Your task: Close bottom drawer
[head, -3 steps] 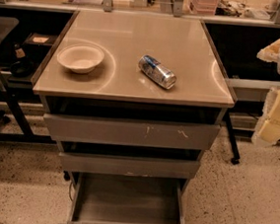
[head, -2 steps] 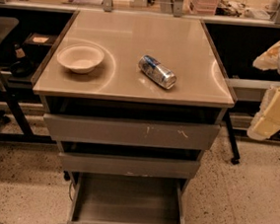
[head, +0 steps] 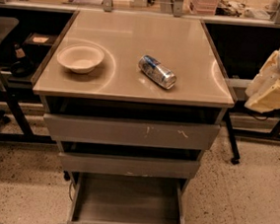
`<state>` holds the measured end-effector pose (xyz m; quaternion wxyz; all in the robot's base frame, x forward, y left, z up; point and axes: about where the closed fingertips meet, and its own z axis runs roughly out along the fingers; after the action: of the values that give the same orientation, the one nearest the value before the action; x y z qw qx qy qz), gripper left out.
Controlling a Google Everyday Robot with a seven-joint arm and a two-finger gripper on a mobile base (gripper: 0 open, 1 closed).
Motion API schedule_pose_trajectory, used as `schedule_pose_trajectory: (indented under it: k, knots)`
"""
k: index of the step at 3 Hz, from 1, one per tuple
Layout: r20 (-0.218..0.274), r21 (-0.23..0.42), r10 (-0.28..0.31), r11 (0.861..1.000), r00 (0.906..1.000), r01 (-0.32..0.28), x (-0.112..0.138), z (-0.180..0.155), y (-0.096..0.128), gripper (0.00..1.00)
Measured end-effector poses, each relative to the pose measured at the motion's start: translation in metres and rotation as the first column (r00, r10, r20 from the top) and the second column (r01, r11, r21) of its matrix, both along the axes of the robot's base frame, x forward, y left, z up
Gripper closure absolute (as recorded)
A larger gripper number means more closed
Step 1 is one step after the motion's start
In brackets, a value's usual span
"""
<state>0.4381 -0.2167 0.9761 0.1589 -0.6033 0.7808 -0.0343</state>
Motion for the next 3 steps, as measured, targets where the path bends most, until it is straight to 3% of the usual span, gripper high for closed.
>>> schedule_pose_trajectory:
  k: [1, 2, 3]
  knots:
    - [0.0, 0.0, 0.0, 1.0, 1.0, 0.0, 0.0, 0.0, 0.0, 0.87]
    - [0.0, 0.0, 0.0, 1.0, 1.0, 0.0, 0.0, 0.0, 0.0, 1.0]
    - [-0.038, 0.007, -0.012, 1.0, 0.9992, 0.012, -0.009, -0.029, 0.006, 1.0]
